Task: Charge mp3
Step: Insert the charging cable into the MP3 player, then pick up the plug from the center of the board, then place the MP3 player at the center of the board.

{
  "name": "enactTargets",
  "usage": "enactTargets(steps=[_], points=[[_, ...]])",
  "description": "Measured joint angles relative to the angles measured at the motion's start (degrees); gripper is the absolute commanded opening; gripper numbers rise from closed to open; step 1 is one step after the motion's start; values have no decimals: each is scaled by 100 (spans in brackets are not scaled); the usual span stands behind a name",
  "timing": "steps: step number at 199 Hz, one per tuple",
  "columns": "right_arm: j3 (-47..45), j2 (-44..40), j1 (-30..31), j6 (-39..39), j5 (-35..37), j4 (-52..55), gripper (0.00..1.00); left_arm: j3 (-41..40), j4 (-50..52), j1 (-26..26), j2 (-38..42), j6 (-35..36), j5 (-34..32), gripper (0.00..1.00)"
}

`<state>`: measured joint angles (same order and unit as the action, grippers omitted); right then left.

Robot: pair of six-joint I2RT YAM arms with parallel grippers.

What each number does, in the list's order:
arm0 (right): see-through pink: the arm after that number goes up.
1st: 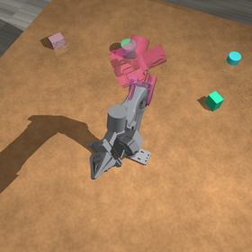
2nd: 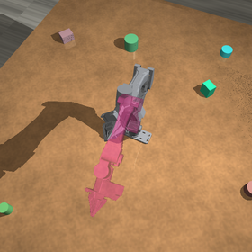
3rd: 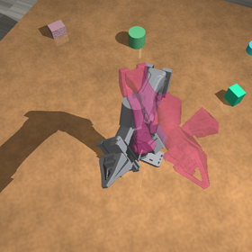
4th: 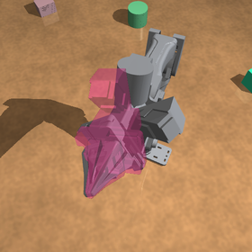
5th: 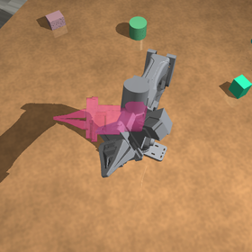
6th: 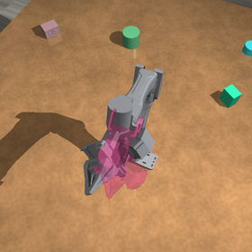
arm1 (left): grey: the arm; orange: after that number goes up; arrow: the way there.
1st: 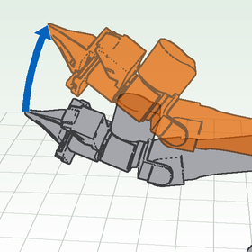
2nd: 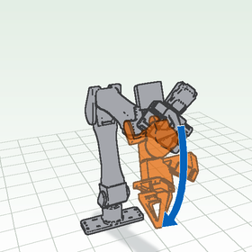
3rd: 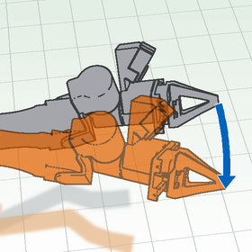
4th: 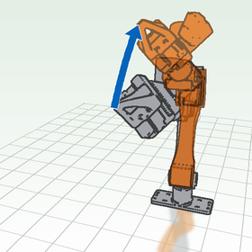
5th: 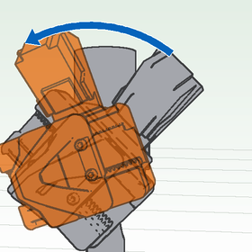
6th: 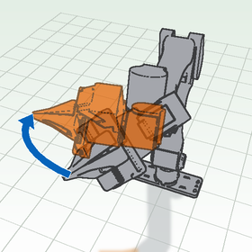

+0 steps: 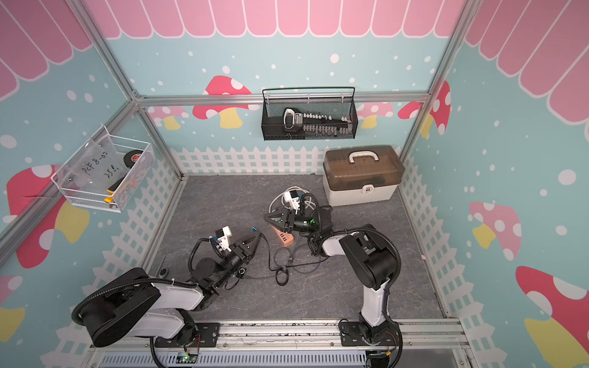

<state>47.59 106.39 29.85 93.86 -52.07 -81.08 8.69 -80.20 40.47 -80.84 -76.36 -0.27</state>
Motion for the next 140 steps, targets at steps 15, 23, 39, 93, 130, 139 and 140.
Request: enactTargets(steps=[15, 23, 39, 93, 130, 139, 140], points=[[-173, -144, -243, -151, -2, 164, 41, 13, 0, -44, -199, -31, 81, 0], [-254, -256, -376, -275, -4, 339, 42, 37, 17, -83, -319, -66, 144, 0], [-407, -673, -647, -863, 35, 1115, 44, 144, 20, -186, -634, -149, 273, 0], [-232, -3016, -730, -4286, 1486, 5880, 58, 713, 44, -584, -1672, -498, 1001, 0], [-219, -3803, -730, -5477, 2531, 7676, 62, 774, 223, -632, -2076, -619, 1237, 1], [-223, -3901, -734, -5646, 2715, 7987, 62, 776, 343, -640, -2100, -614, 1276, 1], [-223, -3910, -734, -5657, 2728, 8004, 62, 776, 372, -640, -2100, -610, 1287, 1]])
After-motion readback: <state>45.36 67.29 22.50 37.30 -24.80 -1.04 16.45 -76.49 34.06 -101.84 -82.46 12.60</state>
